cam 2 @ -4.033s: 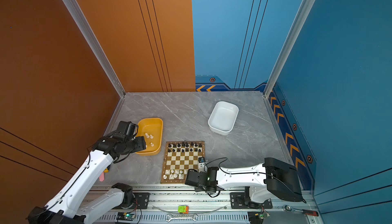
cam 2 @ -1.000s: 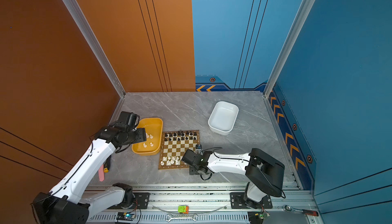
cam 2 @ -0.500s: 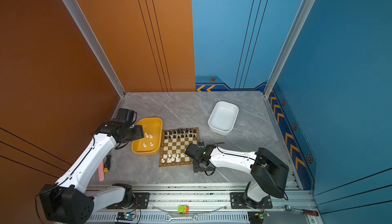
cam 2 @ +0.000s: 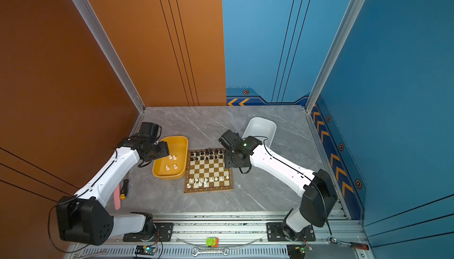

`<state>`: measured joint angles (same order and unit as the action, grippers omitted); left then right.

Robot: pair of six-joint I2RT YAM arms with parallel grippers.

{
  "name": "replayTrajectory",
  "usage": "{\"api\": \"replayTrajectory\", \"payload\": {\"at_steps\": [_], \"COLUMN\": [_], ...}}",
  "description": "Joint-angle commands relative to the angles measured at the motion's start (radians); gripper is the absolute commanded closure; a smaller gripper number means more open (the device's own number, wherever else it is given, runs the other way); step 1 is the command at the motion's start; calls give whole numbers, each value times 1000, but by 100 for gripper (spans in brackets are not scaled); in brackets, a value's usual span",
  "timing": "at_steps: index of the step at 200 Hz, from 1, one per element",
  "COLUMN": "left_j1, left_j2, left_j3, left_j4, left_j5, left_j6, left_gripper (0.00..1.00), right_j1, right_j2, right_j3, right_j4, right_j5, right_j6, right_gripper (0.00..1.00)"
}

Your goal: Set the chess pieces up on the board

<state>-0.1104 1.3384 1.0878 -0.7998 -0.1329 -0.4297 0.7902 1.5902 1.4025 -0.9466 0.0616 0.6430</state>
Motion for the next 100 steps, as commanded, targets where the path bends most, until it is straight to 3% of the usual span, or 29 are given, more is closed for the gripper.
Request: {"api": "replayTrajectory", "payload": {"at_steps": [1,30,50,83,90,100], "left_j1": [-7,-6,-5,-1,1,3], "left_j2": [54,128,192,278,292,307], "left_j3": [19,55,101,170,182,191], "left_j4": [5,5,5,-8,-18,-23], "left_j5": [-10,-21,-27,-27,-26,-22], "left_j6": [-34,-78,-92,-78,-77,-69], "left_gripper": [36,38,43,48,49,50], "right_j1": [-43,-120,-137,-178,-186,-190], "right_j2": [75,179,223,225,227,225], "right_j3": [97,238,311,307,306,306], "right_j4": [-60,-63,-94,-97,-99,-99], "right_j5": [-66,-157,-156,-179,-187,-191], "right_j6": [-121,-180,-239,-279,-279,-277], "right_gripper": [36,35,31,28,16,12]}}
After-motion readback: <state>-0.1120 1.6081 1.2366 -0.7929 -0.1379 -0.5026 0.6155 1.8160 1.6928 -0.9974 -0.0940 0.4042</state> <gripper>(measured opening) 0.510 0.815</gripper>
